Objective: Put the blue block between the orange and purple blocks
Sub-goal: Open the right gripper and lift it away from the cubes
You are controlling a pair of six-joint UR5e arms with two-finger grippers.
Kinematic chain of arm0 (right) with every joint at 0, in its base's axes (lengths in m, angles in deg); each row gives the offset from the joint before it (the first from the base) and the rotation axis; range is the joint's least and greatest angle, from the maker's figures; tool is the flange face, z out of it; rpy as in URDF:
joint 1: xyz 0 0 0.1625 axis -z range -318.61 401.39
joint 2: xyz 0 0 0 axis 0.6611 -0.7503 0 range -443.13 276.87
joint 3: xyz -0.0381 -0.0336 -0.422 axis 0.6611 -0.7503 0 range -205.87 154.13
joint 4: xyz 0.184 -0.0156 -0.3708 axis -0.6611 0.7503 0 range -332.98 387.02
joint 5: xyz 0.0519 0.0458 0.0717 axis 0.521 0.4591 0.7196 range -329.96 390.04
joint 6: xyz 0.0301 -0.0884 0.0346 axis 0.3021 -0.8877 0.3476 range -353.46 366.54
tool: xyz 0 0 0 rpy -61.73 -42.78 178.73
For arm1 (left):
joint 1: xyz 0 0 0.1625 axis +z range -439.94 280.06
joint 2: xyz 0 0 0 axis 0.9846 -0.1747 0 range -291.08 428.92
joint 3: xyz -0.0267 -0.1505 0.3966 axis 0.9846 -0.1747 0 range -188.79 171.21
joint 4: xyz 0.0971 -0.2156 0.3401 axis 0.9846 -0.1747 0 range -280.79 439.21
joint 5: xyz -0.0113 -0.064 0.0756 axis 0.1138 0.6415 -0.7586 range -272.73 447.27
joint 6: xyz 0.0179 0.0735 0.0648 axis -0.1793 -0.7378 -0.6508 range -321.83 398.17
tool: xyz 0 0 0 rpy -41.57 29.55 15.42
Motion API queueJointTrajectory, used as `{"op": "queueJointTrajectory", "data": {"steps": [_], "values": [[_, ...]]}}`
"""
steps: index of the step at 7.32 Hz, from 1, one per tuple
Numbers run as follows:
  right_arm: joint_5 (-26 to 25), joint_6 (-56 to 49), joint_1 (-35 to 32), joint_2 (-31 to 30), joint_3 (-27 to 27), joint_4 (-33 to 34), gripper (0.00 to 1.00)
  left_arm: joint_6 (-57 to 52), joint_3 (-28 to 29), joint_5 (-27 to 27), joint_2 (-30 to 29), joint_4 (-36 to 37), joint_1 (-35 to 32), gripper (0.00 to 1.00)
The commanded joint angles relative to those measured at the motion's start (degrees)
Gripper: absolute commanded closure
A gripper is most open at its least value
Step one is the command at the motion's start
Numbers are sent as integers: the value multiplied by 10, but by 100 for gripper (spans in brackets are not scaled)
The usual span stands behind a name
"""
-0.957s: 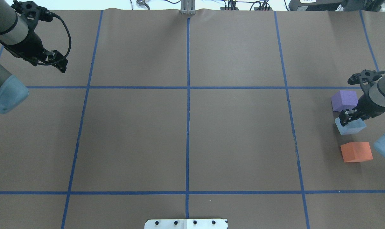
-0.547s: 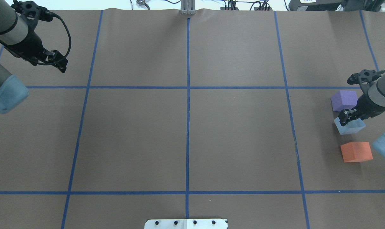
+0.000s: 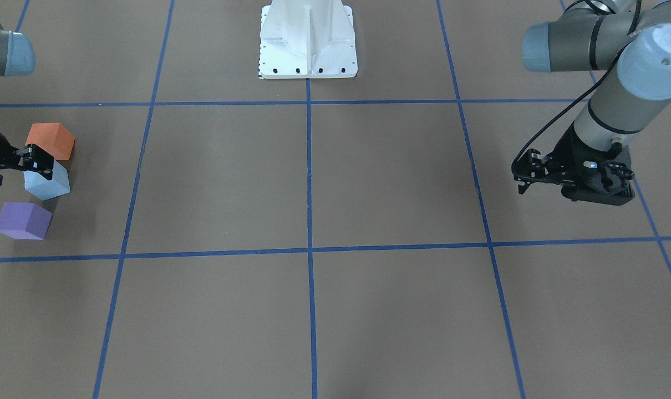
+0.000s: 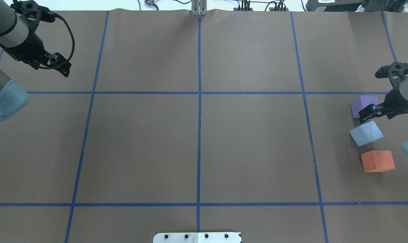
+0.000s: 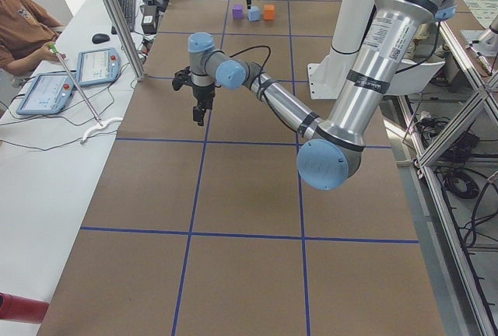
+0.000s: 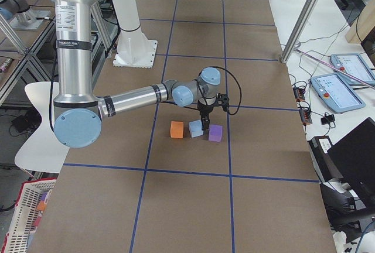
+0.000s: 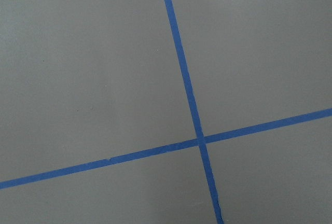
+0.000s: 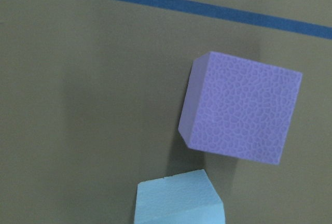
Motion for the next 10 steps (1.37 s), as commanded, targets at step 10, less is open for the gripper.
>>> {"op": "queueJointTrajectory", "data": {"steps": [10], "values": [[123, -376, -300, -67, -16, 171, 0, -333, 44, 69, 260, -43, -258, 0]]}}
